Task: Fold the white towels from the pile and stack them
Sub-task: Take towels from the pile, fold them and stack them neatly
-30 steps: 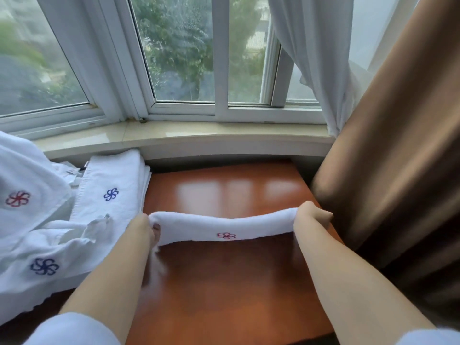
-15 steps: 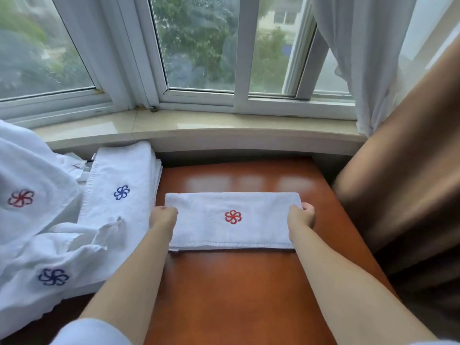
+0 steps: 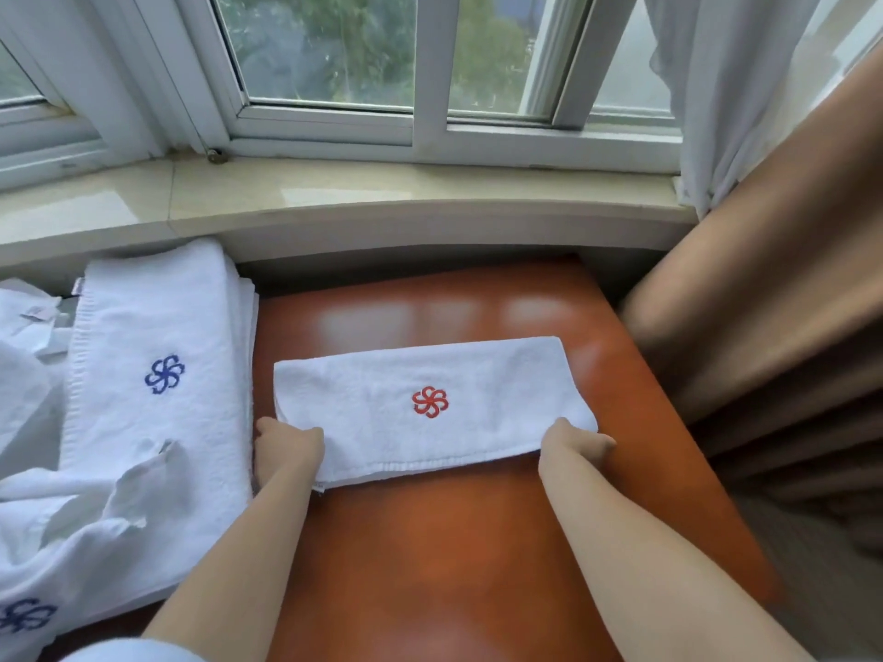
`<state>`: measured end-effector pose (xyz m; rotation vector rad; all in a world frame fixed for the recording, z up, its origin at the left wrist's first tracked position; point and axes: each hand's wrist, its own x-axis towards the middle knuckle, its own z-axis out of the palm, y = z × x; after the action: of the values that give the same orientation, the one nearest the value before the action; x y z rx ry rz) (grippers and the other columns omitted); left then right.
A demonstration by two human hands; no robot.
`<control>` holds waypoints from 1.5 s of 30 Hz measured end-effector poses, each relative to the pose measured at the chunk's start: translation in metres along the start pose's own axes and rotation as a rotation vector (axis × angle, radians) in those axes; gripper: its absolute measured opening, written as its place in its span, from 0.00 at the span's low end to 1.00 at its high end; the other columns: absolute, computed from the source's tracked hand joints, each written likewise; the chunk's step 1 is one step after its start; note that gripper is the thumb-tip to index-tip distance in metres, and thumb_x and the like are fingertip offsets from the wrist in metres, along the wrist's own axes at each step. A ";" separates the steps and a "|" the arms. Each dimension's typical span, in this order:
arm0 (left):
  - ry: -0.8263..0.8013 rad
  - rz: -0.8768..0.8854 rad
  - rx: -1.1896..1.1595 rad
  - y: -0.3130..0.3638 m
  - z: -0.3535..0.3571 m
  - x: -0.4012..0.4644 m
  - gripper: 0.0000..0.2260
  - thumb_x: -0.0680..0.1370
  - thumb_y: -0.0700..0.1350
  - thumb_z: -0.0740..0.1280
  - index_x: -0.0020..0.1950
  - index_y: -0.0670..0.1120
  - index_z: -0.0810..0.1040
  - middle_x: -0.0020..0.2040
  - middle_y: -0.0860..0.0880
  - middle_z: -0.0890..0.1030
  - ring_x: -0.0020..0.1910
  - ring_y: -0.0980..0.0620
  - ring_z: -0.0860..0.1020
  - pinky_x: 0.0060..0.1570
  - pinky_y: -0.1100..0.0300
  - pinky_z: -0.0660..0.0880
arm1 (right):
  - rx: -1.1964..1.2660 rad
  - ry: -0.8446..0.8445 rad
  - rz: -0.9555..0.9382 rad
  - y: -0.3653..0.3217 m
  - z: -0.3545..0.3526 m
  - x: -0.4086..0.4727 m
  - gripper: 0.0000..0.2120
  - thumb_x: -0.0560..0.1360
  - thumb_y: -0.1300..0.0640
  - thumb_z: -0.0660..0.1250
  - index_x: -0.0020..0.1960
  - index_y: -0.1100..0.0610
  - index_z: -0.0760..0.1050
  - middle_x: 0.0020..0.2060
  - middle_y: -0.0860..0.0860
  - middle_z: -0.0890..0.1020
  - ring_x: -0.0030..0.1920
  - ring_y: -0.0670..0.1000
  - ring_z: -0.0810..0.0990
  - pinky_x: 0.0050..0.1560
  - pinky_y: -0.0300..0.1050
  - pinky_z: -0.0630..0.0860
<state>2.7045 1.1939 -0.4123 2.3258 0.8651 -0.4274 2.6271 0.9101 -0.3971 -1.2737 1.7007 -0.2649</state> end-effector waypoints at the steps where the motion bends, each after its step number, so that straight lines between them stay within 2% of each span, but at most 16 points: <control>1: 0.050 0.015 0.009 -0.002 0.001 -0.002 0.24 0.74 0.42 0.67 0.67 0.36 0.63 0.64 0.36 0.72 0.62 0.35 0.73 0.58 0.44 0.73 | 0.019 0.033 -0.008 -0.001 -0.002 0.002 0.22 0.77 0.61 0.62 0.69 0.62 0.61 0.66 0.61 0.71 0.62 0.63 0.74 0.57 0.55 0.72; 5: 0.014 0.028 0.098 -0.013 0.002 -0.009 0.19 0.76 0.44 0.64 0.64 0.35 0.71 0.64 0.35 0.71 0.62 0.36 0.72 0.59 0.46 0.73 | 0.102 0.030 0.035 -0.006 -0.004 0.010 0.22 0.78 0.64 0.56 0.72 0.61 0.61 0.67 0.61 0.70 0.64 0.62 0.72 0.58 0.52 0.70; 7: -0.062 0.033 0.074 -0.020 0.002 -0.011 0.17 0.75 0.42 0.63 0.62 0.35 0.74 0.60 0.37 0.75 0.59 0.37 0.74 0.56 0.49 0.75 | 0.168 0.024 -0.028 -0.005 -0.004 0.012 0.24 0.77 0.64 0.59 0.72 0.58 0.62 0.66 0.60 0.72 0.62 0.62 0.74 0.56 0.52 0.72; 10: -0.148 -0.074 -0.036 -0.021 -0.002 -0.019 0.20 0.73 0.38 0.66 0.64 0.35 0.72 0.52 0.41 0.76 0.53 0.39 0.76 0.48 0.53 0.75 | 0.153 0.025 -0.091 -0.010 -0.008 0.013 0.29 0.75 0.62 0.64 0.74 0.54 0.60 0.68 0.58 0.70 0.64 0.62 0.73 0.62 0.56 0.73; 11: -0.170 -0.128 -0.081 -0.020 -0.002 -0.024 0.24 0.71 0.36 0.68 0.66 0.36 0.69 0.54 0.41 0.75 0.55 0.39 0.76 0.47 0.53 0.74 | 0.219 -0.044 -0.117 -0.013 -0.011 0.018 0.31 0.73 0.60 0.67 0.73 0.53 0.61 0.69 0.55 0.69 0.65 0.58 0.72 0.64 0.53 0.72; 13: -0.271 -0.254 -0.245 -0.020 -0.005 -0.037 0.30 0.71 0.36 0.68 0.71 0.37 0.62 0.62 0.39 0.72 0.59 0.39 0.74 0.51 0.53 0.74 | 0.240 -0.392 -0.162 -0.015 -0.014 0.025 0.28 0.70 0.55 0.73 0.68 0.50 0.68 0.65 0.49 0.73 0.62 0.49 0.75 0.63 0.45 0.72; 14: -0.343 -0.311 -0.365 -0.020 -0.008 -0.043 0.30 0.71 0.37 0.67 0.71 0.38 0.62 0.63 0.40 0.73 0.58 0.40 0.76 0.51 0.54 0.75 | 0.280 -0.474 -0.044 -0.012 -0.007 0.027 0.25 0.70 0.57 0.73 0.64 0.52 0.70 0.60 0.49 0.77 0.55 0.49 0.78 0.59 0.44 0.74; 16: -0.442 -0.344 -0.583 -0.019 -0.016 -0.052 0.20 0.70 0.35 0.66 0.62 0.40 0.72 0.51 0.43 0.79 0.43 0.45 0.80 0.36 0.59 0.78 | 0.202 -0.446 0.060 -0.004 -0.010 0.007 0.18 0.72 0.62 0.71 0.60 0.57 0.72 0.49 0.51 0.79 0.45 0.52 0.79 0.53 0.46 0.76; 18: -0.473 -0.289 -0.747 -0.015 -0.027 -0.063 0.10 0.71 0.32 0.63 0.50 0.41 0.75 0.38 0.45 0.79 0.33 0.50 0.78 0.25 0.64 0.74 | 0.154 -0.448 -0.020 -0.001 -0.004 -0.012 0.18 0.72 0.61 0.69 0.61 0.59 0.73 0.49 0.51 0.77 0.48 0.55 0.77 0.53 0.47 0.73; 21: -0.463 -0.165 -0.901 -0.009 -0.044 -0.086 0.10 0.72 0.30 0.57 0.40 0.43 0.72 0.25 0.49 0.75 0.21 0.54 0.74 0.22 0.68 0.70 | 0.157 -0.525 -0.193 -0.020 -0.016 -0.026 0.19 0.73 0.61 0.65 0.64 0.60 0.72 0.51 0.51 0.77 0.50 0.54 0.75 0.51 0.44 0.70; 23: -0.469 -0.111 -0.970 -0.004 -0.059 -0.102 0.11 0.72 0.29 0.56 0.39 0.45 0.71 0.23 0.50 0.74 0.20 0.55 0.73 0.23 0.69 0.70 | 0.178 -0.621 -0.262 -0.034 -0.016 -0.036 0.21 0.75 0.61 0.62 0.67 0.58 0.69 0.53 0.52 0.77 0.51 0.54 0.74 0.51 0.44 0.68; 29: -0.437 0.003 -1.103 -0.007 -0.103 -0.138 0.16 0.71 0.30 0.59 0.51 0.47 0.77 0.40 0.47 0.77 0.36 0.50 0.76 0.30 0.63 0.74 | 0.116 -0.930 -0.414 -0.052 0.002 -0.095 0.23 0.79 0.55 0.59 0.73 0.48 0.62 0.54 0.48 0.73 0.53 0.51 0.72 0.54 0.47 0.69; 34: -0.313 0.067 -1.196 -0.022 -0.143 -0.148 0.11 0.72 0.30 0.58 0.46 0.45 0.74 0.30 0.47 0.75 0.26 0.52 0.76 0.24 0.65 0.73 | 0.101 -1.185 -0.471 -0.055 0.018 -0.164 0.22 0.78 0.57 0.61 0.71 0.51 0.63 0.57 0.51 0.76 0.56 0.54 0.75 0.60 0.51 0.72; 39: -0.244 0.114 -1.284 -0.040 -0.185 -0.145 0.11 0.71 0.30 0.59 0.43 0.45 0.73 0.31 0.47 0.75 0.27 0.51 0.76 0.26 0.63 0.73 | 0.129 -1.372 -0.576 -0.057 0.034 -0.244 0.18 0.76 0.65 0.60 0.65 0.54 0.69 0.43 0.49 0.77 0.45 0.50 0.76 0.49 0.44 0.72; 42: -0.201 0.167 -1.310 -0.046 -0.208 -0.133 0.20 0.70 0.29 0.58 0.57 0.47 0.75 0.32 0.48 0.79 0.29 0.50 0.79 0.26 0.62 0.75 | 0.077 -1.458 -0.642 -0.056 0.054 -0.290 0.21 0.76 0.65 0.59 0.68 0.54 0.67 0.49 0.52 0.78 0.51 0.53 0.76 0.56 0.48 0.74; 45: -0.196 0.163 -1.292 -0.048 -0.233 -0.115 0.27 0.72 0.29 0.56 0.72 0.36 0.64 0.25 0.49 0.76 0.21 0.52 0.76 0.21 0.65 0.72 | 0.034 -1.473 -0.701 -0.060 0.081 -0.331 0.28 0.76 0.63 0.60 0.74 0.48 0.61 0.60 0.52 0.75 0.61 0.57 0.73 0.66 0.56 0.69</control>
<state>2.6074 1.3182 -0.2004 1.1131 0.5578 0.0252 2.7260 1.1880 -0.2164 -1.3924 -0.0053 0.2351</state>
